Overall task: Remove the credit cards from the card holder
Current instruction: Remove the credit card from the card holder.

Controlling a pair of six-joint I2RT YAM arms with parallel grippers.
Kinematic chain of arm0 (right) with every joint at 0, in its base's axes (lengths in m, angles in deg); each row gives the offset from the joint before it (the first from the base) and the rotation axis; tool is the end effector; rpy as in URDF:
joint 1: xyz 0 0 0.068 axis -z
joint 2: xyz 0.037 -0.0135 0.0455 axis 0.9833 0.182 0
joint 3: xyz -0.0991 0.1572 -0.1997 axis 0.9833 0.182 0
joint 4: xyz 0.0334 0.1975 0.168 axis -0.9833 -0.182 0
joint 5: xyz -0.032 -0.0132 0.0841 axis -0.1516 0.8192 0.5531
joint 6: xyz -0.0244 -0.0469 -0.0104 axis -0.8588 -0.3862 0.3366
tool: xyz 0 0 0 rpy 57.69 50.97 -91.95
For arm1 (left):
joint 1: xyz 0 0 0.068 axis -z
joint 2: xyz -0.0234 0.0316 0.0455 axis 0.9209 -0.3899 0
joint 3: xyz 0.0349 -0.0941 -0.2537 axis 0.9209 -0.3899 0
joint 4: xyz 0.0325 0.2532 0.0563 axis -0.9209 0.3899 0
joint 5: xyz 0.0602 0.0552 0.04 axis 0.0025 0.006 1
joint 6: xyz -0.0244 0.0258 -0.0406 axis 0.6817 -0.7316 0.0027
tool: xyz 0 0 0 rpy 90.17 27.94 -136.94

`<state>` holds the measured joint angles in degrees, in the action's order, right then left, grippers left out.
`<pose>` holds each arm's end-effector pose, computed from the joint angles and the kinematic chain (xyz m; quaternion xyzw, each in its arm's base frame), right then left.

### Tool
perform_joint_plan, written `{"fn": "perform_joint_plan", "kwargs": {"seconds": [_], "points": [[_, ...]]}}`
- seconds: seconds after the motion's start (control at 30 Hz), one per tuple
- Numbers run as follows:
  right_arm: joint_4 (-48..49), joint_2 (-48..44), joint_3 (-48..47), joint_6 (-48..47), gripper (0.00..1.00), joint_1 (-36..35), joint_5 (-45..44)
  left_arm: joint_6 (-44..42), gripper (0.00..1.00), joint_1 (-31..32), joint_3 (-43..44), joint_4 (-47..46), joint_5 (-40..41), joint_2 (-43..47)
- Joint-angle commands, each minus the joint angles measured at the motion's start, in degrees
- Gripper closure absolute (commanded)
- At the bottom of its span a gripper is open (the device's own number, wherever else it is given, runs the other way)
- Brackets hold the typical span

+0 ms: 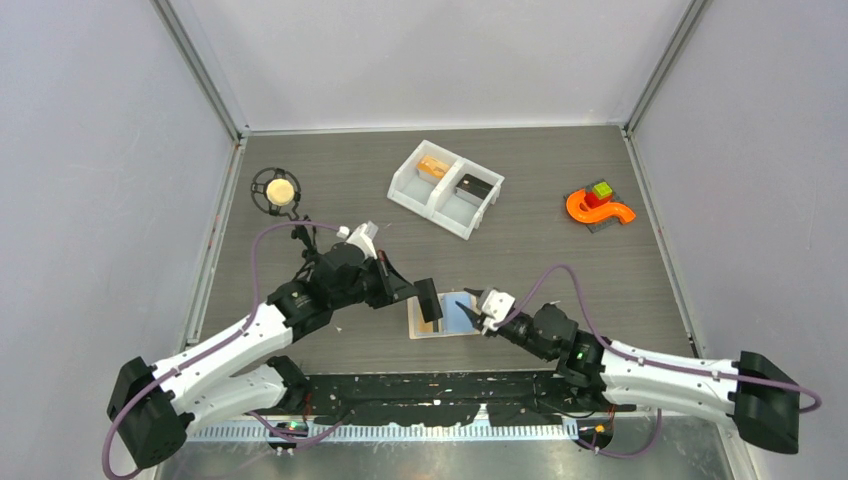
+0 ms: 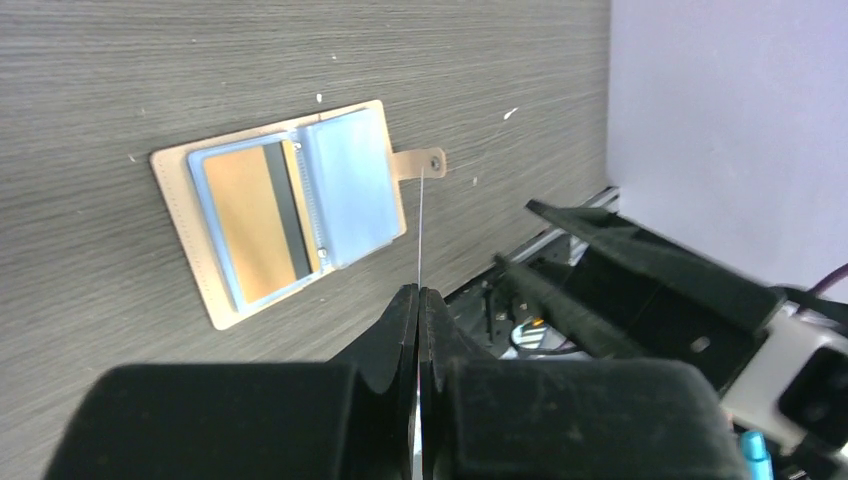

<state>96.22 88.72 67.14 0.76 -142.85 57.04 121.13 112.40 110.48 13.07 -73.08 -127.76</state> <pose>0.0794 0.1457 0.1992 -0.4349 0.5819 0.2057 0.6557 0.1441 -0.1523 0.2514 -0.0756 0.8647 -0.4240 0.2583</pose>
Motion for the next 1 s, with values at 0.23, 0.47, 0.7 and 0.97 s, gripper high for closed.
{"fn": "perform_joint_plan", "kwargs": {"seconds": [0.23,0.47,0.7,0.97], "points": [[20.3,13.6,0.1,-21.4,0.50,-15.7,-14.8,14.0,1.00,-0.7,-2.2,-1.5,2.8,6.4],[25.8,20.1,-1.9,-26.2,0.51,-19.1,-20.3,16.4,1.00,-0.7,-3.9,-2.0,3.7,8.4],[31.2,24.3,-2.1,-27.4,0.73,-21.9,-22.2,17.5,1.00,-0.7,-4.4,-2.9,2.8,8.0],[34.6,27.1,-2.4,-27.2,0.77,-23.8,-23.1,19.8,1.00,-0.7,-6.1,-4.8,2.7,8.0]]}}
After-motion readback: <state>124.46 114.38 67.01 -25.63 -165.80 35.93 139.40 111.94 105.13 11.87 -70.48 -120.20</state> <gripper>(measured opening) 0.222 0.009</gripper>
